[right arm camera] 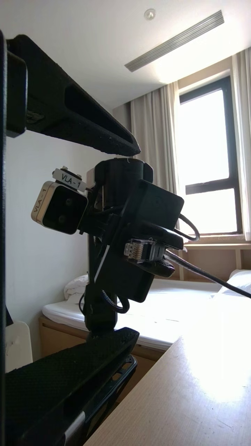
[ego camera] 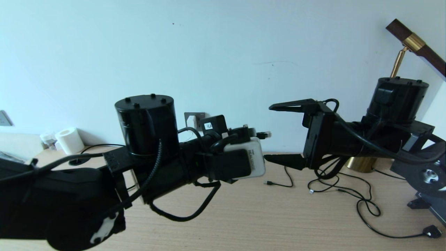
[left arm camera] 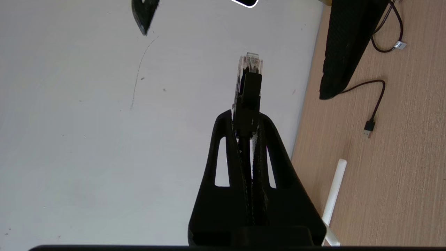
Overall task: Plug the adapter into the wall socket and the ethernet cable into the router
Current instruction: Hand it to the other hand
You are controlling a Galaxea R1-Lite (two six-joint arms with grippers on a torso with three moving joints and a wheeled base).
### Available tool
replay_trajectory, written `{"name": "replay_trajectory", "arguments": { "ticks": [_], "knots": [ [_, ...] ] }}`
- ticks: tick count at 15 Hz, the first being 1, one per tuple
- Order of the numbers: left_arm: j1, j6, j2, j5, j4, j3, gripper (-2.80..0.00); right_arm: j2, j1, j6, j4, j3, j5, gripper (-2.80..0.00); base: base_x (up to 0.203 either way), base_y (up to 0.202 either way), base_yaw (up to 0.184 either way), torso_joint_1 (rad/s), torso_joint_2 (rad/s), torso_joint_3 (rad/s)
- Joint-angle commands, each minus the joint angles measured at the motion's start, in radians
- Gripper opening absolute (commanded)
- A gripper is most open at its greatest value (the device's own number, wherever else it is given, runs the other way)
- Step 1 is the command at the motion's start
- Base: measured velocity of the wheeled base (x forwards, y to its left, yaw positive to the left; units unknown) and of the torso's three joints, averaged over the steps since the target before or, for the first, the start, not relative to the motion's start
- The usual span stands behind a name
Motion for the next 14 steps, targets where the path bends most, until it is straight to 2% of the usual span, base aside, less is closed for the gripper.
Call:
{"name": "replay_trajectory", "arguments": {
  "ticks": [1,5,13,14],
  "knots": [
    [0.001,0.011,0.002,0.001,-0.008,0.001,-2.80,0.016,0.000,0.009,-0.005,-0.003,0.006,0.00,0.000,0.000,0.000,0.000,0.00,0.000],
    [0.000,0.014,0.025,0.029,-0.031,-0.008,-2.80,0.011,0.002,0.014,-0.005,-0.002,0.007,0.00,0.000,0.000,0.000,0.000,0.00,0.000],
    [0.000,0.013,0.060,0.031,-0.032,-0.025,-2.80,-0.009,0.004,0.017,-0.005,0.009,0.008,0.00,0.000,0.000,0.000,0.000,0.00,0.000],
    [0.000,0.013,0.062,0.031,-0.032,-0.026,-2.80,-0.009,0.004,0.017,-0.005,0.009,0.008,-1.55,0.000,0.000,0.000,0.000,0.00,0.000]
  ]
}}
